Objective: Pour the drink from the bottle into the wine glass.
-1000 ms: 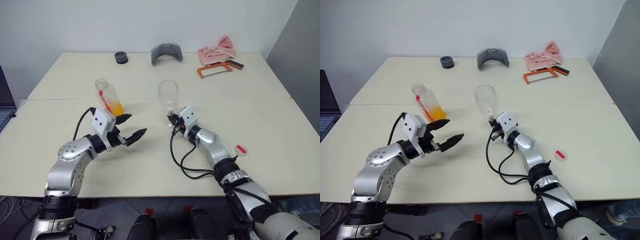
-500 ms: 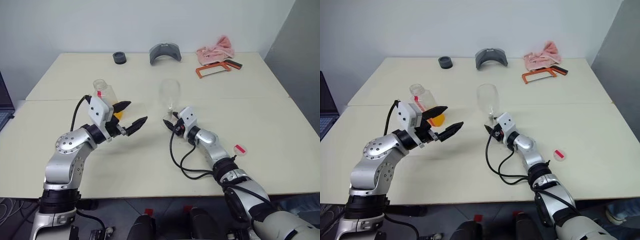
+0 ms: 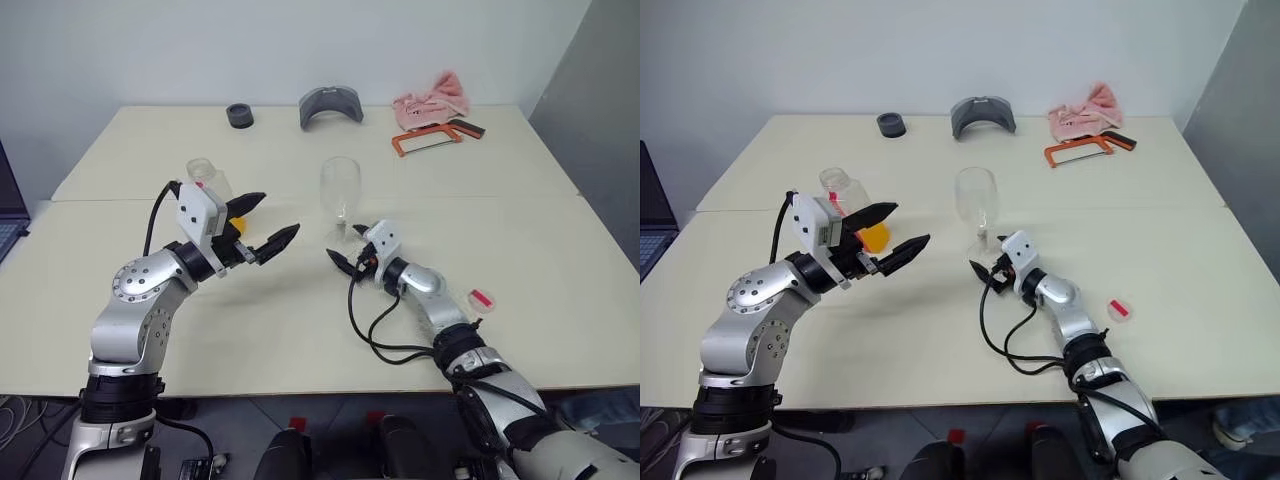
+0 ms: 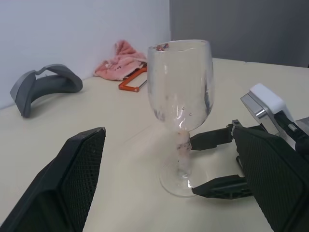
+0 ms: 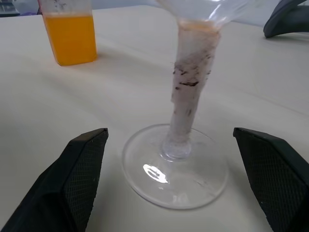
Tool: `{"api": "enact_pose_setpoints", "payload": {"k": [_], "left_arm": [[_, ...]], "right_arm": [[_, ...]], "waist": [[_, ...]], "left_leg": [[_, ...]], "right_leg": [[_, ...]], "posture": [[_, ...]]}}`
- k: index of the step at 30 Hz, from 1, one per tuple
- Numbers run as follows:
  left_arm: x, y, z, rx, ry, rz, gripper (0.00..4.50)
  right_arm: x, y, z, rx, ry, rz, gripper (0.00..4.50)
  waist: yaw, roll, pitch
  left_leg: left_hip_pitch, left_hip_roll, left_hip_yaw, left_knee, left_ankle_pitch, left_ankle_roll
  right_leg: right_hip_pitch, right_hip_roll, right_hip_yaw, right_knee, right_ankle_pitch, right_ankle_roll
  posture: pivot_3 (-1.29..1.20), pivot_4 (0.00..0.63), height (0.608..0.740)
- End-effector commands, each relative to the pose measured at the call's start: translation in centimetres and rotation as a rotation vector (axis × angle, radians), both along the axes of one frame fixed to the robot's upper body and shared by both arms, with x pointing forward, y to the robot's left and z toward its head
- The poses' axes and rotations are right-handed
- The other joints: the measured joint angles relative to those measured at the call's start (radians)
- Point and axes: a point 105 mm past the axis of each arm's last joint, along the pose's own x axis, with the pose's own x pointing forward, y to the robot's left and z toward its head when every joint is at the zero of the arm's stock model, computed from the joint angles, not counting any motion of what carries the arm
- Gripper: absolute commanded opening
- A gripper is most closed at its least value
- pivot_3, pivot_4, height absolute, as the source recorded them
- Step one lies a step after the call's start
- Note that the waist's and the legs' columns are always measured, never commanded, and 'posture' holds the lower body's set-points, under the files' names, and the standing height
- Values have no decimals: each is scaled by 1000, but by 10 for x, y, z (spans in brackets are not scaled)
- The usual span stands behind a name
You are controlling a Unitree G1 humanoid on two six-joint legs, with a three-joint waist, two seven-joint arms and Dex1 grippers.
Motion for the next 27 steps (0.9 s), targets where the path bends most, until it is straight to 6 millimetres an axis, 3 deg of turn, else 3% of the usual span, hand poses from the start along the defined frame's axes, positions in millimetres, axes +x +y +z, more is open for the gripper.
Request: {"api": "enact_pose_setpoints", "payload": {"k": [1,5,9,19,27], "left_arm": [[-7,0,18,-8,-68,-2,4500],[-8,1,13,-18,-45,7,4500],[-7,10,-8,-27,20,75,4500],[-3,55,-60,-30,90,413,4500],[15,96,-59,-74,59,635,4500]], "right_arm": [[-8,-8,13,42,-15,22,4434],[-21,-19,15,65,21,24,4434],[-48,-30,17,25,38,75,4434],[-102,-34,56,-46,-33,223,4434],[-128,-16,75,-74,-58,379,4434]], "waist": [[1,0,0],[2,0,0],[6,0,0],[19,-1,0],[41,-1,0]], "left_leg": [[0,0,0,0,0,0],[0,0,0,0,0,0],[0,0,0,0,0,0],[0,0,-1,0,0,0],[-1,0,-3,0,0,0]], "right_leg": [[0,0,0,0,0,0],[0,0,0,0,0,0],[0,0,0,0,0,0],[1,0,0,-2,0,0],[2,0,-2,-3,0,0]], "posture": [[0,150,740],[0,150,740],[0,150,740],[0,150,740],[0,150,740]]}}
